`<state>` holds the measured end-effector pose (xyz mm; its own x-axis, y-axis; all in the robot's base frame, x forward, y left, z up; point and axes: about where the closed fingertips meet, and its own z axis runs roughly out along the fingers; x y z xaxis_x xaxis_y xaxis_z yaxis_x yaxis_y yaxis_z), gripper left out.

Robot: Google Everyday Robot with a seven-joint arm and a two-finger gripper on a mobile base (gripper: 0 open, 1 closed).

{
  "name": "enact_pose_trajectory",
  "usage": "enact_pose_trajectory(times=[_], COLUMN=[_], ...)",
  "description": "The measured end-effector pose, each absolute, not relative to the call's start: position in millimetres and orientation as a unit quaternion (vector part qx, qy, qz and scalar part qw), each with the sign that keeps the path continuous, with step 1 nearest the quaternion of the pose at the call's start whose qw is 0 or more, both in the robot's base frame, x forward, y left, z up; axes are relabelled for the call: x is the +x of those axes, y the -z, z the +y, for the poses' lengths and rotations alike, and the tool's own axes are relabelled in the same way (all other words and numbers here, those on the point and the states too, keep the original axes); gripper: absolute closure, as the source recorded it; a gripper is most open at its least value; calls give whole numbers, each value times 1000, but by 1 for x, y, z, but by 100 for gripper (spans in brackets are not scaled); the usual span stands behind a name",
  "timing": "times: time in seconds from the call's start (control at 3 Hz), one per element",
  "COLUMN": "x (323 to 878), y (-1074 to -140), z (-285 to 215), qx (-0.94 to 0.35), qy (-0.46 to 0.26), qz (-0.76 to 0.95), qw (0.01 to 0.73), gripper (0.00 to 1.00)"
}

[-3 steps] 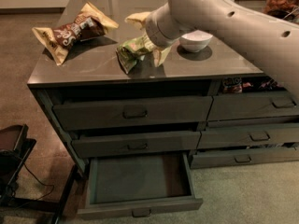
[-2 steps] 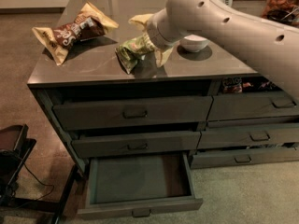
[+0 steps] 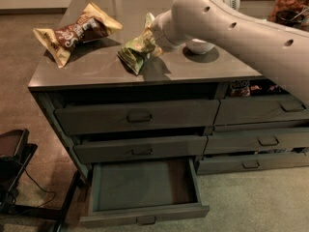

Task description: Place green jalapeno chip bag into bottom drawer

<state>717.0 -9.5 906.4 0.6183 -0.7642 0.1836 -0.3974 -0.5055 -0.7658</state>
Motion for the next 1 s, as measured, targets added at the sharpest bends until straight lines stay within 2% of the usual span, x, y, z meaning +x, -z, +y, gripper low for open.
enact_pose_trajectory(times=[0.67, 1.0], x=[717, 709], y=[-906, -912], z=[-10, -11], qx=[-828, -834], qy=[260, 253], qz=[351, 332], qw=[352, 361], gripper=[100, 100])
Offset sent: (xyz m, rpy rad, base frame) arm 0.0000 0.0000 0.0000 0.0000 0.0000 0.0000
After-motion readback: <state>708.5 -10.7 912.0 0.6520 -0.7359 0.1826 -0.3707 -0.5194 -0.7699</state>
